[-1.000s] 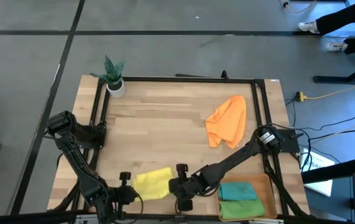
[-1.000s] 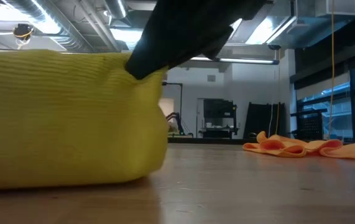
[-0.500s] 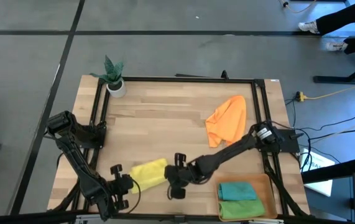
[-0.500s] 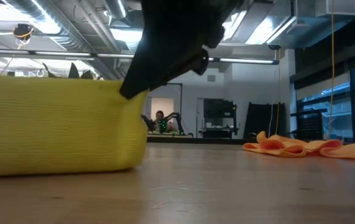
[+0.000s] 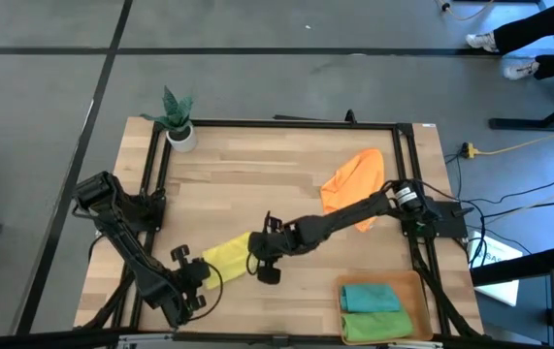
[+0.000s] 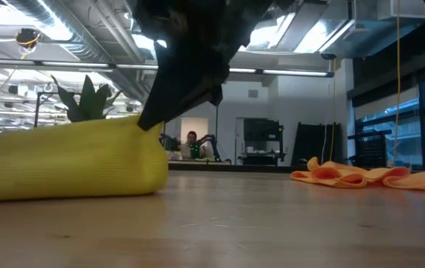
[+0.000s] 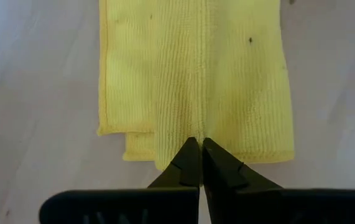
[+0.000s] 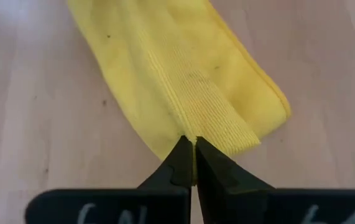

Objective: Roll microfiber towels into tight, uniform cylinder then place into a basket
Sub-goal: Roll the yellow microfiber towel

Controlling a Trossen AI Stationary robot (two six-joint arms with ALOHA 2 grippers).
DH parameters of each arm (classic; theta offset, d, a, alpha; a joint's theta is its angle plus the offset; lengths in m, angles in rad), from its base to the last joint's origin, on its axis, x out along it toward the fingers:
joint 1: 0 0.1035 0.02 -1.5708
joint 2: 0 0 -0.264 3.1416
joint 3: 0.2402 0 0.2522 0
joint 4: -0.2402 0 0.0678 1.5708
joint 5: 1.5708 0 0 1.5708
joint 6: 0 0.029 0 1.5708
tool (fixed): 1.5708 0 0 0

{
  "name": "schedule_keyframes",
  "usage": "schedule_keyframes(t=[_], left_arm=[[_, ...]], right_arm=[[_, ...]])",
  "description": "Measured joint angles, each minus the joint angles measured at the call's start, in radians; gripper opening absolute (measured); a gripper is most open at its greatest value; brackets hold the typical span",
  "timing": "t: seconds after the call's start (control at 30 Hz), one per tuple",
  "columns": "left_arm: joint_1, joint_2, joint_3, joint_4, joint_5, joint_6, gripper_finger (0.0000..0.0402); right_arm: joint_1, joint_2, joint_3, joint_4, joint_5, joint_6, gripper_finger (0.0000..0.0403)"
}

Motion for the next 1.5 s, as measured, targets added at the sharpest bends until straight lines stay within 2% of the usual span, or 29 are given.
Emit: schedule_keyframes(t=[0.33,0.57,1.1,1.27,1.5], left_arm=[[0.052,0.000,-0.051,0.008,0.061,0.001,0.0000],[0.066,0.000,-0.056,0.012,0.063,0.003,0.0000],[0.068,0.000,-0.056,0.016,0.034,0.003,0.0000],[0.064,0.000,-0.056,0.021,0.033,-0.002,0.0000],[0.064,0.000,-0.056,0.035,0.030,0.001,0.0001]], right_arm=[[-0.103,0.024,0.000,0.031,-0.065,-0.078,0.0010],[-0.155,0.078,0.000,0.044,-0.097,-0.129,0.0010],[-0.178,0.118,-0.001,0.105,-0.091,-0.198,0.0010],[-0.180,0.121,-0.002,0.112,-0.146,-0.225,0.0023],[-0.179,0.121,-0.002,0.120,-0.154,-0.224,0.0062]])
